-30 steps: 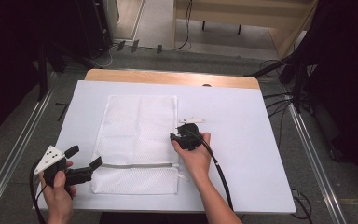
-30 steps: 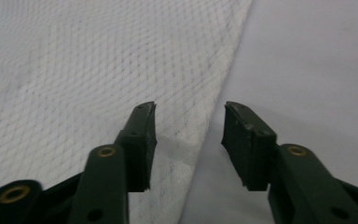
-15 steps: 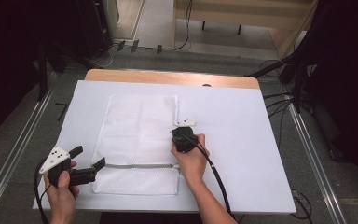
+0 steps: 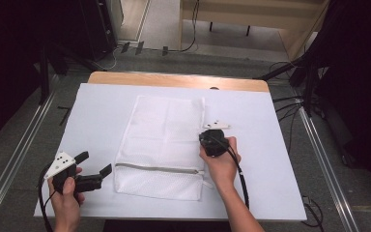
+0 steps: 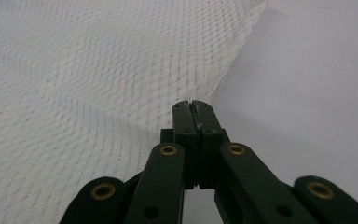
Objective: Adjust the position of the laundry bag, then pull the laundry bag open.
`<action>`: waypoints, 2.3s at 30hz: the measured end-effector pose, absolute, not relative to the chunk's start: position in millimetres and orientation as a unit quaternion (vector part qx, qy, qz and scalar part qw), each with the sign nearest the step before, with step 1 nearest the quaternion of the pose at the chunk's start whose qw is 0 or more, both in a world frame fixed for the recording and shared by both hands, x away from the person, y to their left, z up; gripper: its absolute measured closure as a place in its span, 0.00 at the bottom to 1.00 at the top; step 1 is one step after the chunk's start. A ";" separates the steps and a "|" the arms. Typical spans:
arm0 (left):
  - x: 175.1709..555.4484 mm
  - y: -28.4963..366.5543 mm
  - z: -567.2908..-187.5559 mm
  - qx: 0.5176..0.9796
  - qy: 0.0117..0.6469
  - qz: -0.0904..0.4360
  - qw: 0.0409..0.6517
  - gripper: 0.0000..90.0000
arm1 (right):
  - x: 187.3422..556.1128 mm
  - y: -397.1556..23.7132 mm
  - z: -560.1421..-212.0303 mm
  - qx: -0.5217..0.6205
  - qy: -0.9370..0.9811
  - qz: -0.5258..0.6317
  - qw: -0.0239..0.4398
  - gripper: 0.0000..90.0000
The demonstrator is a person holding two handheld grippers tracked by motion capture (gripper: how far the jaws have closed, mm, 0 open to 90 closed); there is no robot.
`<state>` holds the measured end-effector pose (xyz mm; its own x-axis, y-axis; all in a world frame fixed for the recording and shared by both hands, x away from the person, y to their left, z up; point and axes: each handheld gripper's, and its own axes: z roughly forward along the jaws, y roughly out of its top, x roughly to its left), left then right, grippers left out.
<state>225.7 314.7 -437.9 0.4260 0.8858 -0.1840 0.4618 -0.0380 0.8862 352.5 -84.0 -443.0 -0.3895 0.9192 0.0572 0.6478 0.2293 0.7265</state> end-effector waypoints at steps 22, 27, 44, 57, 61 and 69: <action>227.0 296.6 -442.3 0.704 0.475 0.201 0.488 0.00 | 384.6 -137.4 -458.7 0.531 0.742 0.351 0.212 0.66; 226.7 294.5 -442.6 0.707 0.474 0.199 0.487 0.00 | 349.2 -156.3 -449.4 0.499 0.750 0.374 0.220 0.60; 229.8 264.3 -438.9 0.725 0.446 0.185 0.491 0.00 | 252.0 -190.9 -471.3 0.508 0.746 0.408 0.138 0.54; 230.6 241.9 -440.7 0.740 0.430 0.163 0.490 0.00 | 253.8 -175.2 -478.1 0.501 0.756 0.402 0.127 0.54; 230.4 233.7 -441.6 0.746 0.424 0.158 0.489 0.00 | 258.7 -165.8 -480.3 0.498 0.757 0.402 0.132 0.54; 230.2 216.1 -442.2 0.756 0.413 0.148 0.487 0.00 | 264.2 -150.2 -485.4 0.491 0.762 0.385 0.174 0.59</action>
<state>230.2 216.1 -442.2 0.6160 0.7673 -0.1782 0.4796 -0.1859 0.8575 264.2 -150.2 -485.4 -0.4562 0.8827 0.1130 0.6145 0.2206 0.7575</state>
